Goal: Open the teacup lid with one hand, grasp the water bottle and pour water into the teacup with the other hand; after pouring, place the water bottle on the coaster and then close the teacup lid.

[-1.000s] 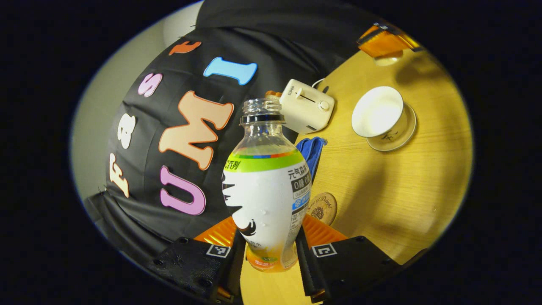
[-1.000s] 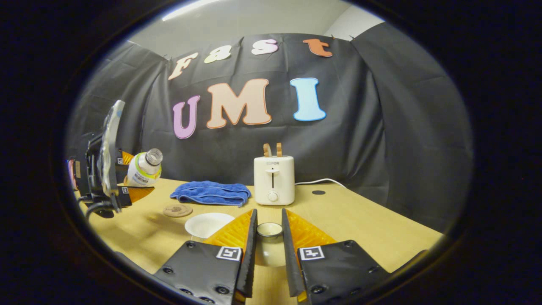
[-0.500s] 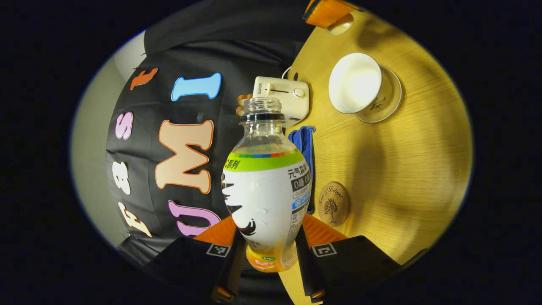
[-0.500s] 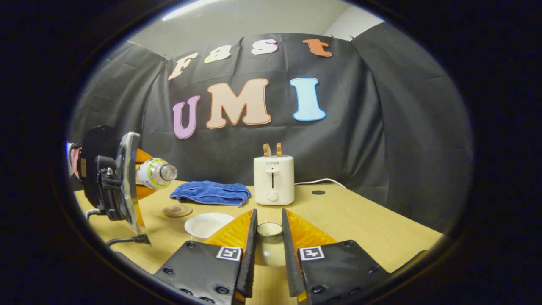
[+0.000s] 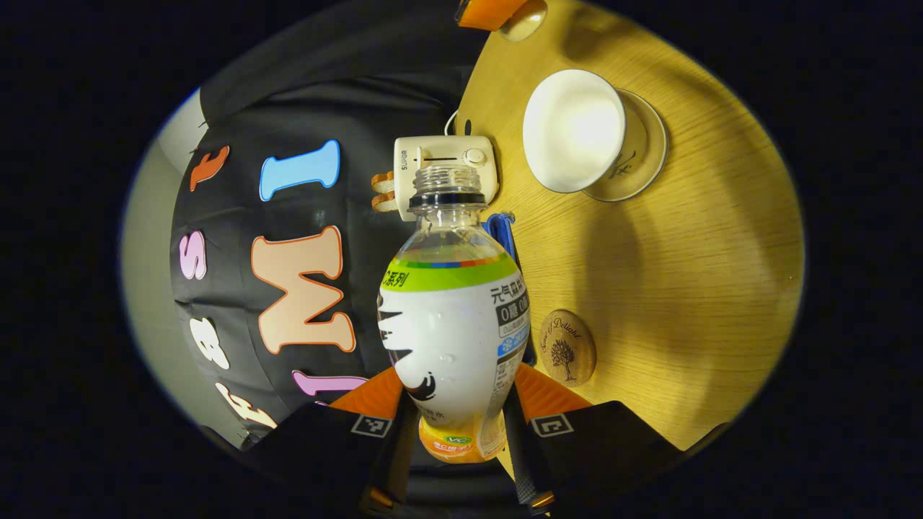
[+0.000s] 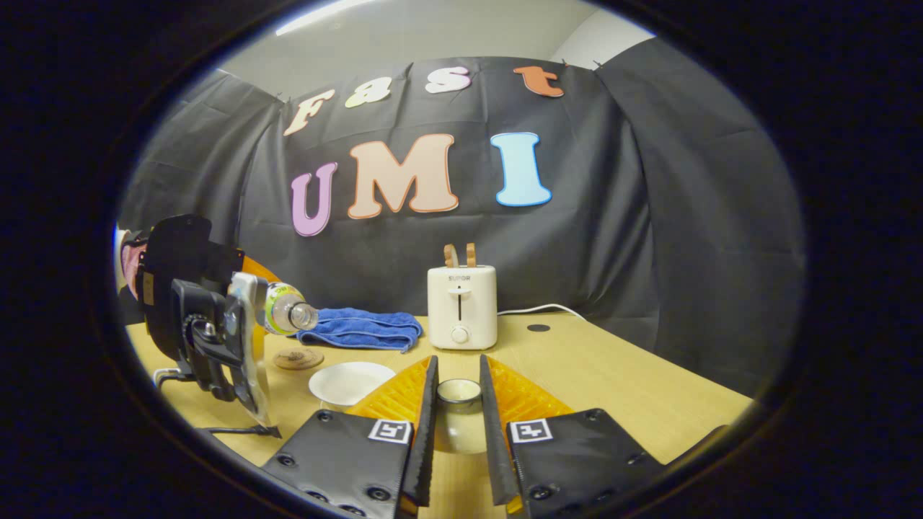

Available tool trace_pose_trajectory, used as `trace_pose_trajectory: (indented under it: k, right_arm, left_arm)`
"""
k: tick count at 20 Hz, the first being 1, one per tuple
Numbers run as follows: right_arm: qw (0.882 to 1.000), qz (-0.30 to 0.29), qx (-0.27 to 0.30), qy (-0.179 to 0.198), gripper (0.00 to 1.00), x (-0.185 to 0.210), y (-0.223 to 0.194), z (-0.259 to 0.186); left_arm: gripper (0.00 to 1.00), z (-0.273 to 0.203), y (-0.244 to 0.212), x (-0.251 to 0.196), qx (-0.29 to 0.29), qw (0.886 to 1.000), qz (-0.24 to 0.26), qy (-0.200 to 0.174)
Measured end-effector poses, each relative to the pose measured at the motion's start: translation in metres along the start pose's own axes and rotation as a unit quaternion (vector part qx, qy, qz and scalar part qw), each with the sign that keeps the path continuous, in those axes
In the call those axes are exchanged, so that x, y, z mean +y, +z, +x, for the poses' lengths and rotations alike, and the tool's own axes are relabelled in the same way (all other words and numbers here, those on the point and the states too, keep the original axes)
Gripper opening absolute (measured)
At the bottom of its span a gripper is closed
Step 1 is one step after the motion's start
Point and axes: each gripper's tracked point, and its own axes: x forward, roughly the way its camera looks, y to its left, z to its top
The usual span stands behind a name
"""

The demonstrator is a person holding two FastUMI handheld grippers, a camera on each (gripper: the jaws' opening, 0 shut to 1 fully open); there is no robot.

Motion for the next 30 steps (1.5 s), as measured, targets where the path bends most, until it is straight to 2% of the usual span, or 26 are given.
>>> trace_pose_trajectory:
  k: [12,21,30]
  right_arm:
    - [1.000,0.000,0.000,0.002,0.36,-0.001,0.000,0.000]
    - [1.000,0.000,0.000,0.002,0.36,-0.001,-0.001,0.001]
    - [1.000,0.000,0.000,0.001,0.36,-0.001,0.000,0.002]
  left_arm:
    - [0.55,0.003,-0.001,0.004,0.022,0.994,0.108,-0.017]
    - [0.55,0.001,-0.001,0.035,0.035,0.982,0.188,0.006]
    - [0.55,-0.009,0.004,0.055,0.045,0.972,0.230,0.024]
